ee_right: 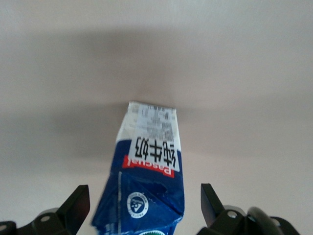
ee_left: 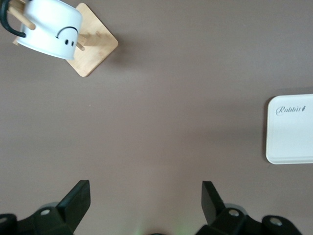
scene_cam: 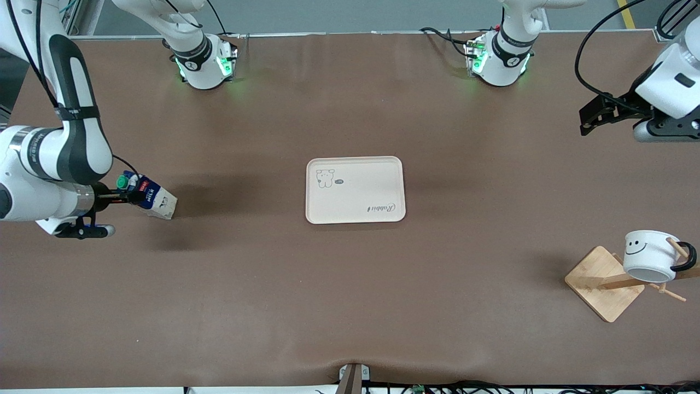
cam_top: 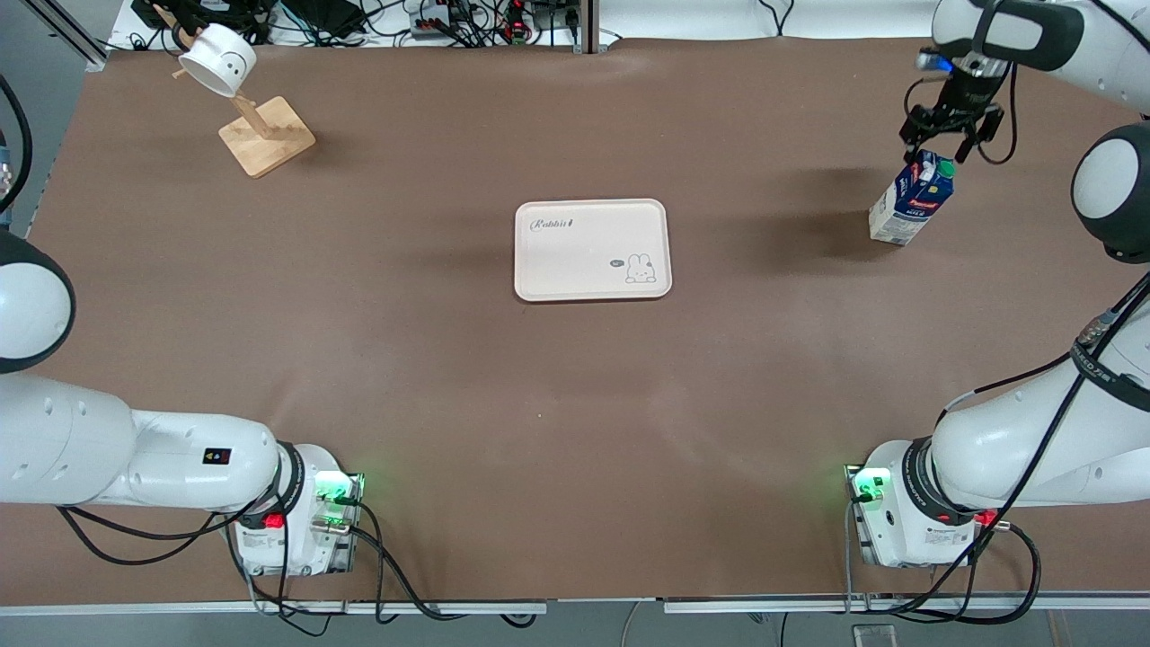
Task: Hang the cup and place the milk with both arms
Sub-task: 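Lower the milk carton onto the table and open the right gripper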
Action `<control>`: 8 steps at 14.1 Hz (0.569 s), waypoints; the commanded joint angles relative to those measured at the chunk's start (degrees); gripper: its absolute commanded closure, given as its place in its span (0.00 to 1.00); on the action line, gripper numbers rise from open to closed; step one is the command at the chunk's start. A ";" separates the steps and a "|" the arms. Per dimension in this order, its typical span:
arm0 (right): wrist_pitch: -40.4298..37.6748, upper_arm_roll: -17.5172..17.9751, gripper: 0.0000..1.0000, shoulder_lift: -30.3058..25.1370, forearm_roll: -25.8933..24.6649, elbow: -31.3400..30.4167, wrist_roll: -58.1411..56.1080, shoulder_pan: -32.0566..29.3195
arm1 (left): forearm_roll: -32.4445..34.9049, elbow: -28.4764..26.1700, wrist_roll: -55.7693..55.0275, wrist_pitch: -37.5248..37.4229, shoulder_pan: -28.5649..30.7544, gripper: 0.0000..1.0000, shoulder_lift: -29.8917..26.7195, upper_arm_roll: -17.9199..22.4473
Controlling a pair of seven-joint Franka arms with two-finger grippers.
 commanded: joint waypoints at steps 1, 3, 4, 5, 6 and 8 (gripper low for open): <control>-4.79 0.78 0.00 -1.03 3.75 9.73 -2.21 -0.84 | -0.89 -1.94 1.03 2.39 0.65 0.00 -1.72 -0.18; -9.81 0.78 0.00 0.46 3.85 18.52 -2.31 -0.75 | -0.89 -2.56 1.03 3.36 0.65 0.00 -1.81 -0.27; -10.44 0.69 0.00 0.46 3.24 21.00 -2.48 -0.75 | -0.98 -2.56 1.03 3.37 0.65 0.00 -1.81 -0.27; -10.53 0.69 0.00 0.29 3.06 22.76 -2.49 -0.84 | -0.98 -2.56 1.03 3.37 0.82 0.00 -1.98 -0.18; -10.62 0.60 0.00 0.11 2.88 24.52 -2.49 -1.10 | -0.98 -2.56 1.11 3.02 1.09 0.00 -2.07 -0.09; -15.42 0.51 0.00 -2.24 3.93 25.94 -2.40 -1.71 | -0.98 -3.00 1.11 2.14 1.27 0.00 -3.74 -0.09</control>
